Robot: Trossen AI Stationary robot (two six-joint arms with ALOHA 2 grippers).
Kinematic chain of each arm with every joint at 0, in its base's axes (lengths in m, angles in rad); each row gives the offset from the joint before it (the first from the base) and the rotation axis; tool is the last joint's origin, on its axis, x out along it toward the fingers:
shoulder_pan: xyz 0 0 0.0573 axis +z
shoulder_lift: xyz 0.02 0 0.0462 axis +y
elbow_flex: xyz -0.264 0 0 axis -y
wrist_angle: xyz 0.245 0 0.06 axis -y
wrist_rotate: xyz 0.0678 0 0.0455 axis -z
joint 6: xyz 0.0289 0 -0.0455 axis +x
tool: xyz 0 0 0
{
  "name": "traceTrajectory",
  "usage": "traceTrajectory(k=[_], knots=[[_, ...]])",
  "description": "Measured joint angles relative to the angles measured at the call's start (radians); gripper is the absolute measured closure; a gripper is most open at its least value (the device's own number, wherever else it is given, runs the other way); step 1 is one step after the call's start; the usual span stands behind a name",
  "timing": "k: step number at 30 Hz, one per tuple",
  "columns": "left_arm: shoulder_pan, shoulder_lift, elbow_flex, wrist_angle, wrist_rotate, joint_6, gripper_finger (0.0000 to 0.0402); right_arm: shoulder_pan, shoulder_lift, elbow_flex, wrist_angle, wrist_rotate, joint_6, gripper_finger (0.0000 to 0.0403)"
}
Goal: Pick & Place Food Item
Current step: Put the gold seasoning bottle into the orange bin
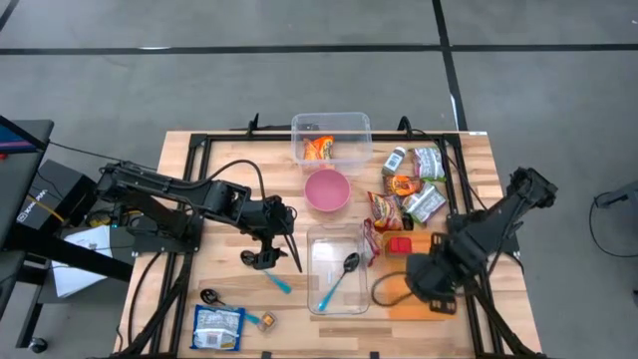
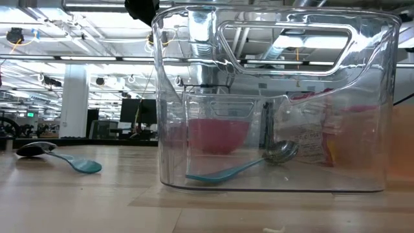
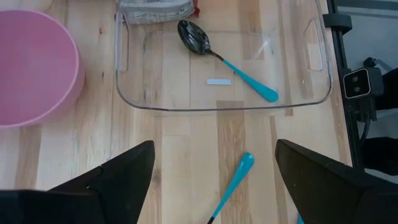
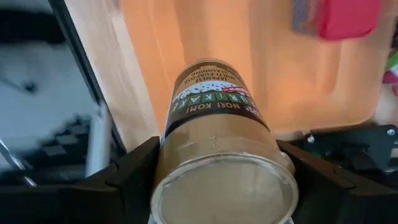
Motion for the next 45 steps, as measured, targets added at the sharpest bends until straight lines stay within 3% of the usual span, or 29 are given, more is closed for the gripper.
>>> traceTrajectory(k=[13, 29, 45], knots=[[0.000, 0.000, 0.000, 0.003, 0.000, -0.003, 0.0074, 0.052, -0.005, -0.235, 0.045, 0.085, -0.271, 0.0134], [0.000, 0.000, 0.000, 0.046, -0.032, -0.055, 0.0074, 0.011, -0.145, -0.441, 0.164, 0.189, -0.479, 0.0134], [0.005, 0.000, 0.000, 0.062, -0.031, -0.091, 0.0074, -0.072, -0.146, -0.512, 0.200, 0.218, -0.689, 0.0134]])
